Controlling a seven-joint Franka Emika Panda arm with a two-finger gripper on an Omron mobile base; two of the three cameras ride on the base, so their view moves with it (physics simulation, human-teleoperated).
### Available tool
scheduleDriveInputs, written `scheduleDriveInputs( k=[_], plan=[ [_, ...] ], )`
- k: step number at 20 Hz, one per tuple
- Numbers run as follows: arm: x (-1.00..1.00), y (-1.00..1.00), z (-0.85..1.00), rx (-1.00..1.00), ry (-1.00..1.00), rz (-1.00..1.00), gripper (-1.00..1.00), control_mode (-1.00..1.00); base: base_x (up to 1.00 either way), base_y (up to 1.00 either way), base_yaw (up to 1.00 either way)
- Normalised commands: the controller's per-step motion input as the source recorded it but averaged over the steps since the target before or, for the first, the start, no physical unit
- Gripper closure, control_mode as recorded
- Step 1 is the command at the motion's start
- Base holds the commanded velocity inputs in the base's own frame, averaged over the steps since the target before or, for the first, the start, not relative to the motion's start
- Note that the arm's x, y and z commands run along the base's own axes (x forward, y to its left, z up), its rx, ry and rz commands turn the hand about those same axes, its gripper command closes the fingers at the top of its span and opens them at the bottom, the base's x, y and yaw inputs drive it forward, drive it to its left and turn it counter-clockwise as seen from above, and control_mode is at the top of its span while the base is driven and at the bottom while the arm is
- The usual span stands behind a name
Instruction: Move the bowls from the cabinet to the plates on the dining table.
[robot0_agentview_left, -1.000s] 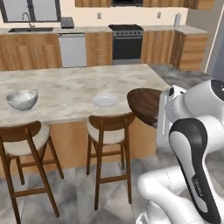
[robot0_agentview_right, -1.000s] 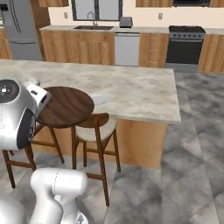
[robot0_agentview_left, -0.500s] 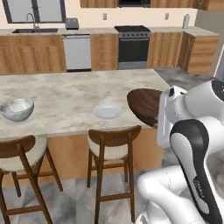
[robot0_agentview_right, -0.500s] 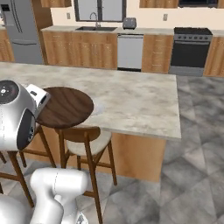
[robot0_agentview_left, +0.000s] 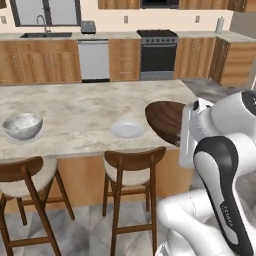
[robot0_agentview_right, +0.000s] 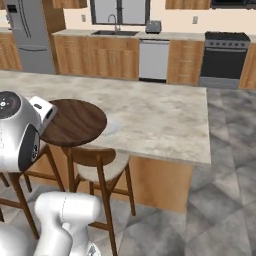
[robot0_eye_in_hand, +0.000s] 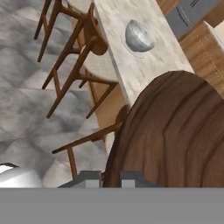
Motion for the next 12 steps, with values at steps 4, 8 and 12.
scheduleDriveInputs(
  k=[4, 8, 12],
  plan=[
    [0.41, -0.2, -0.04, 0.0, 0.0, 0.06, 1.0, -1.0, 0.1, -0.04, 0.02],
    [0.96, -0.52, -0.06, -0.06, 0.01, 0.18, 1.0, -1.0, 0.0, 0.0, 0.0],
    [1.0, -0.63, -0.35, -0.21, 0.0, 0.24, 1.0, -1.0, 0.0, 0.0, 0.0]
  ],
)
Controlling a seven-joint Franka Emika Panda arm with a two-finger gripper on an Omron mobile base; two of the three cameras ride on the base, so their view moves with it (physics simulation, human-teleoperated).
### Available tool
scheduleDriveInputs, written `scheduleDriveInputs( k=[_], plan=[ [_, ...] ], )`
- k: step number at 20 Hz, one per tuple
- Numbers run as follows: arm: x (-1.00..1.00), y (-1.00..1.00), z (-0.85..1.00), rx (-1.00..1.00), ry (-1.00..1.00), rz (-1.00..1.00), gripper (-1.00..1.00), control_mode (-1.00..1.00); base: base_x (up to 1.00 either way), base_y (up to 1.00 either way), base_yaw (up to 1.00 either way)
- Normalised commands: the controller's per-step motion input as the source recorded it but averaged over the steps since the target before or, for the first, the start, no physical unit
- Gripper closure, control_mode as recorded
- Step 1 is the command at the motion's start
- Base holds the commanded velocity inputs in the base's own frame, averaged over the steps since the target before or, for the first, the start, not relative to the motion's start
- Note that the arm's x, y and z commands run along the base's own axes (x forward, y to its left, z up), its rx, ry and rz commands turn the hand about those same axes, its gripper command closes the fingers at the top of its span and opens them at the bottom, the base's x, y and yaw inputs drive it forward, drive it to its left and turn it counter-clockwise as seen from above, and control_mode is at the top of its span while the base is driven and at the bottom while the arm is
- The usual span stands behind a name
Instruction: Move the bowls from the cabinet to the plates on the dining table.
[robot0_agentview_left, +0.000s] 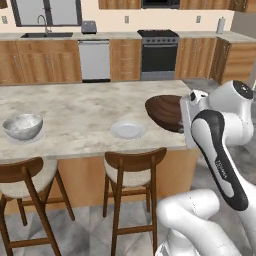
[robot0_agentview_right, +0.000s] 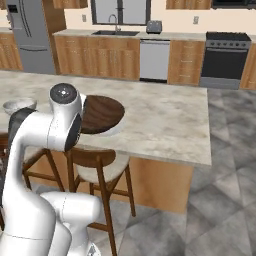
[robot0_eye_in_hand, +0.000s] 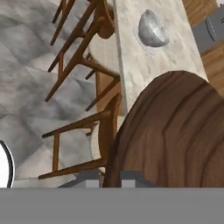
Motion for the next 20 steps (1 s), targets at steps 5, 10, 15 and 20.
scheduleDriveInputs(
  k=[5, 10, 15, 20],
  plan=[
    [1.0, -0.36, -0.72, -0.32, 0.0, 0.49, 1.0, -1.0, 0.0, 0.0, 0.0],
    [1.0, 0.0, -0.58, -0.24, 0.0, 0.5, 1.0, -1.0, 0.0, 0.0, 0.0],
    [1.0, 0.0, -0.23, -0.04, 0.0, 0.25, 1.0, -1.0, 0.0, 0.0, 0.0],
    [1.0, 0.0, -0.26, -0.02, 0.1, 0.13, 1.0, -1.0, 0.0, 0.0, 0.0]
  ],
)
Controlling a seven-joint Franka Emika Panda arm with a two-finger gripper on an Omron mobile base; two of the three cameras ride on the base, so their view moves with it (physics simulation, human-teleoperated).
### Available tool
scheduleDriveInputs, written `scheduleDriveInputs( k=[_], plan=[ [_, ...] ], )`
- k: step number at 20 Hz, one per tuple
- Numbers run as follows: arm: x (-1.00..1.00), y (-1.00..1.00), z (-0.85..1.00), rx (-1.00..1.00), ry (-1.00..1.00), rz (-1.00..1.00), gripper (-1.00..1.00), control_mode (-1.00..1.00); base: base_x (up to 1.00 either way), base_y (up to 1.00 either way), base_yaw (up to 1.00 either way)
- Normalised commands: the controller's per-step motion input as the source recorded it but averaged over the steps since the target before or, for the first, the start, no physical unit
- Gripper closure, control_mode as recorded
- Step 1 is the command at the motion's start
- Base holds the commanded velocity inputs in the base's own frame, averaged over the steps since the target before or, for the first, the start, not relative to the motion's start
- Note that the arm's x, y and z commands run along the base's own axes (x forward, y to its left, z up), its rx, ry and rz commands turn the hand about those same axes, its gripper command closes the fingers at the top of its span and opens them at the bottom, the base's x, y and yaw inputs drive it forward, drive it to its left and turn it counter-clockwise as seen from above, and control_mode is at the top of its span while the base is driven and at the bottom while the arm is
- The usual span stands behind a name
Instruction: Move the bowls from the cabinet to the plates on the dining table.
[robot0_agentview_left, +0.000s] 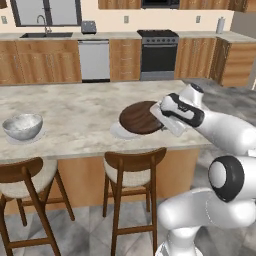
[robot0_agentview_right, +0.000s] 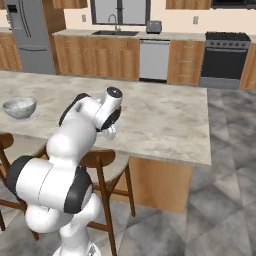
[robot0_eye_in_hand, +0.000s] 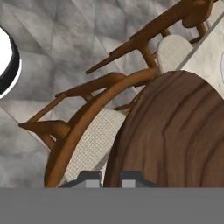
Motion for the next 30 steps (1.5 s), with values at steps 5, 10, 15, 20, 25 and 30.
scheduleDriveInputs(
  k=[5, 10, 15, 20, 25, 30],
  plan=[
    [0.88, 0.0, -0.29, 0.0, 0.2, 0.07, 1.0, -1.0, 0.0, 0.0, 0.0],
    [0.62, 0.0, -0.05, 0.0, 0.19, 0.07, 1.0, -1.0, 0.0, 0.0, 0.0],
    [0.2, 0.1, -0.25, 0.0, 0.15, 0.12, 1.0, -1.0, 0.0, 0.0, 0.0],
    [0.34, 0.17, -0.39, 0.0, 0.04, 0.1, 1.0, -1.0, 0.0, 0.0, 0.0],
    [0.59, 0.0, -0.39, 0.0, 0.0, 0.09, 1.0, -1.0, 0.0, 0.0, 0.0],
    [0.78, 0.0, -0.53, 0.0, 0.0, 0.11, 1.0, -1.0, 0.0, 0.0, 0.0]
  ],
)
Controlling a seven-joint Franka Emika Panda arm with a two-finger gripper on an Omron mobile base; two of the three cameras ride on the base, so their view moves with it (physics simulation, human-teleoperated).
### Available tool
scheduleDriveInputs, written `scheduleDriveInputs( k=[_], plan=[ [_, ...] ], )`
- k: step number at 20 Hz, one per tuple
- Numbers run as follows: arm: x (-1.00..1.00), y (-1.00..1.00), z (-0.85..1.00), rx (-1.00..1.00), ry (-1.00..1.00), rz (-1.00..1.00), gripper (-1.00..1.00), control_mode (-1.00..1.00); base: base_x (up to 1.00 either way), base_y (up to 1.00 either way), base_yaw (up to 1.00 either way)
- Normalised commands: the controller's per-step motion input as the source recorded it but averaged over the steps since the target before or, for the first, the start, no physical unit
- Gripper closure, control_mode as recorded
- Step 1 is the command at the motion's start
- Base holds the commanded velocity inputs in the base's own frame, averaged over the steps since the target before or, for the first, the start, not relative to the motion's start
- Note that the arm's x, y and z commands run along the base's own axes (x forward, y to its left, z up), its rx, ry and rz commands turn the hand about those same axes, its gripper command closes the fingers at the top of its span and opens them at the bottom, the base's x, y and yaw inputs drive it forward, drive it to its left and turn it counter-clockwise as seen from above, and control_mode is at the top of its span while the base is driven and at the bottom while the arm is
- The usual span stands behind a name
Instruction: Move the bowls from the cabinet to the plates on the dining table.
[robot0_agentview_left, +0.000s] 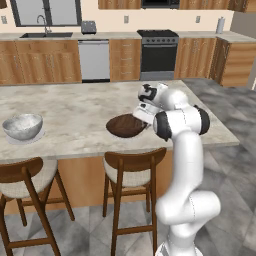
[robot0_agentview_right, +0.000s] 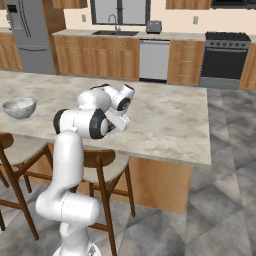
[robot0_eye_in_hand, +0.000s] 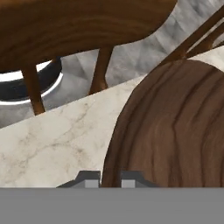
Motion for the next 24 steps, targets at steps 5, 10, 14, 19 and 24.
scheduleDriveInputs(
  k=[5, 10, 14, 19, 24],
  plan=[
    [0.67, -0.01, -0.37, 0.0, 0.0, 0.13, 1.0, -1.0, 0.0, 0.0, 0.0],
    [0.0, 0.0, -0.01, 0.0, 0.0, 0.07, -1.0, -1.0, 0.0, 0.0, 0.0],
    [-0.34, 0.0, 0.24, 0.0, -0.04, 0.0, -1.0, -1.0, 0.0, 0.0, 0.0],
    [-1.0, -0.01, 0.06, -0.04, -0.21, 0.0, -1.0, -1.0, 0.0, 0.0, 0.0],
    [-1.0, 0.0, 0.0, -0.06, -0.27, 0.0, -1.0, -1.0, 0.0, 0.0, 0.0]
  ],
)
